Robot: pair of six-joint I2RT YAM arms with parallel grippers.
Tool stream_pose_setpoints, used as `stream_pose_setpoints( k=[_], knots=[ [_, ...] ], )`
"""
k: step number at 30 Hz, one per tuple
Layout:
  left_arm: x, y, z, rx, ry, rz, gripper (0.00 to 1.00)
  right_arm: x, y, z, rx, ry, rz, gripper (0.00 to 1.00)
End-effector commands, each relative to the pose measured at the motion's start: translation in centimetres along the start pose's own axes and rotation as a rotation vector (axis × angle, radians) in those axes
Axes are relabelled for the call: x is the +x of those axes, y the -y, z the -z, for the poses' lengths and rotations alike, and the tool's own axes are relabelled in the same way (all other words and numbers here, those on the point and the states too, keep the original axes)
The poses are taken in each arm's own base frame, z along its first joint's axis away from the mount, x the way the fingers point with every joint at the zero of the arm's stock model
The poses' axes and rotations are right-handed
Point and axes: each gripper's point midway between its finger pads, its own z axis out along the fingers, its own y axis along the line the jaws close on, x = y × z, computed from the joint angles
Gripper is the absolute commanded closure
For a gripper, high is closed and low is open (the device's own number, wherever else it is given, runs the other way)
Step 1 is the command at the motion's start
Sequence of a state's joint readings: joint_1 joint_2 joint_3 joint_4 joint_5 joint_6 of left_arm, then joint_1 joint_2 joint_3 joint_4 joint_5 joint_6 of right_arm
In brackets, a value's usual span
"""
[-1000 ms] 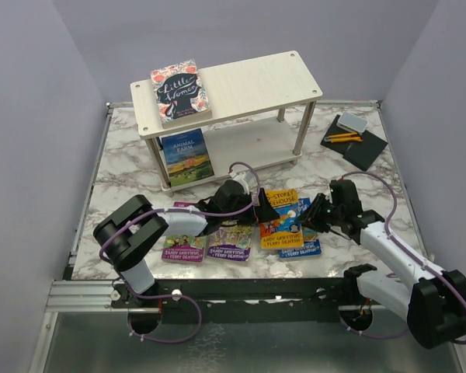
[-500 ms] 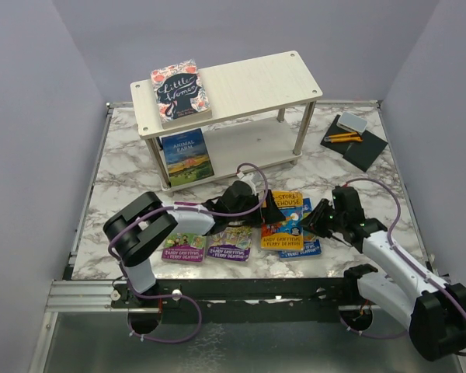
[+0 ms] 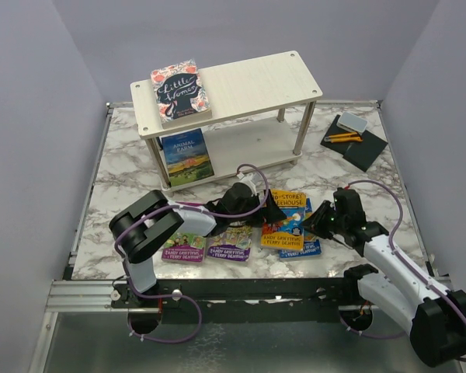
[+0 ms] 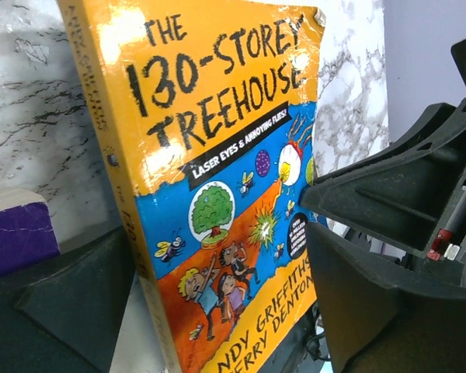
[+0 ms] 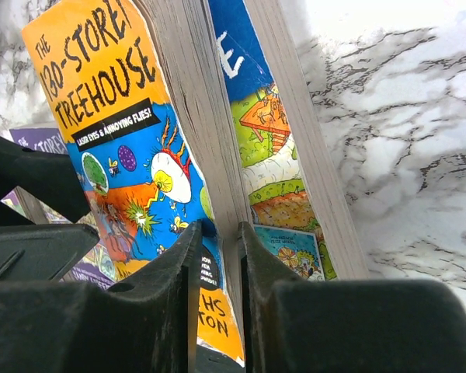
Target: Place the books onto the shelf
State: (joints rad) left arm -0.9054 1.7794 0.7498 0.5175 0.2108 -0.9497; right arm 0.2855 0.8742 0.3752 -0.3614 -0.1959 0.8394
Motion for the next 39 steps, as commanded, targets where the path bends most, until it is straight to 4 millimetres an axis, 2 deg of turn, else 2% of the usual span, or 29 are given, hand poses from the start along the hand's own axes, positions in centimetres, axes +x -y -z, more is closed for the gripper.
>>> stream_pose_setpoints(
  k=[1, 6, 12, 19, 20, 23, 25, 26, 28, 32, 35, 39],
  knots=[
    [8.5, -8.5, 1.5, -0.244, -0.247, 0.089, 0.17, 1.5, 2.2, -0.1, 0.070, -0.037, -0.026, 0.78],
    [8.4, -8.0, 1.7, -0.228, -0.248, 0.087, 0.31, 1.6, 2.7, 0.0, 0.086, -0.028, -0.027, 0.79],
    [7.9, -7.1, 2.0, -0.201, -0.235, 0.081, 0.59, 1.8, 3.0, 0.1, 0.091, -0.028, -0.028, 0.79],
    [6.5, -4.7, 2.2, -0.140, -0.201, 0.079, 0.91, 2.3, 2.8, 0.2, 0.063, -0.038, -0.036, 0.80],
    [6.2, -4.3, 2.3, -0.129, -0.196, 0.077, 0.92, 2.4, 2.8, 0.2, 0.062, -0.042, -0.037, 0.80],
    [5.6, -3.2, 2.3, -0.102, -0.183, 0.078, 0.91, 2.6, 2.6, 0.0, 0.045, -0.047, -0.046, 0.81],
    [5.4, -2.4, 2.3, -0.078, -0.185, 0.079, 0.86, 2.7, 2.2, -0.1, 0.018, -0.056, -0.048, 0.82],
    [5.3, -2.0, 2.3, -0.068, -0.185, 0.078, 0.81, 2.8, 2.0, -0.2, 0.007, -0.062, -0.051, 0.82],
    [4.7, -1.1, 2.2, -0.044, -0.177, 0.069, 0.66, 2.9, 1.5, -0.3, -0.018, -0.068, -0.059, 0.83],
    [4.0, -0.1, 2.3, -0.019, -0.162, 0.062, 0.48, 3.1, 1.1, -0.4, -0.052, -0.075, -0.067, 0.85],
    [3.9, 0.2, 2.4, -0.010, -0.158, 0.067, 0.42, 3.1, 0.9, -0.4, -0.064, -0.077, -0.070, 0.85],
    [3.5, 1.2, 2.5, 0.024, -0.148, 0.076, 0.41, 3.2, 0.7, -0.6, -0.078, -0.085, -0.078, 0.87]
  ],
)
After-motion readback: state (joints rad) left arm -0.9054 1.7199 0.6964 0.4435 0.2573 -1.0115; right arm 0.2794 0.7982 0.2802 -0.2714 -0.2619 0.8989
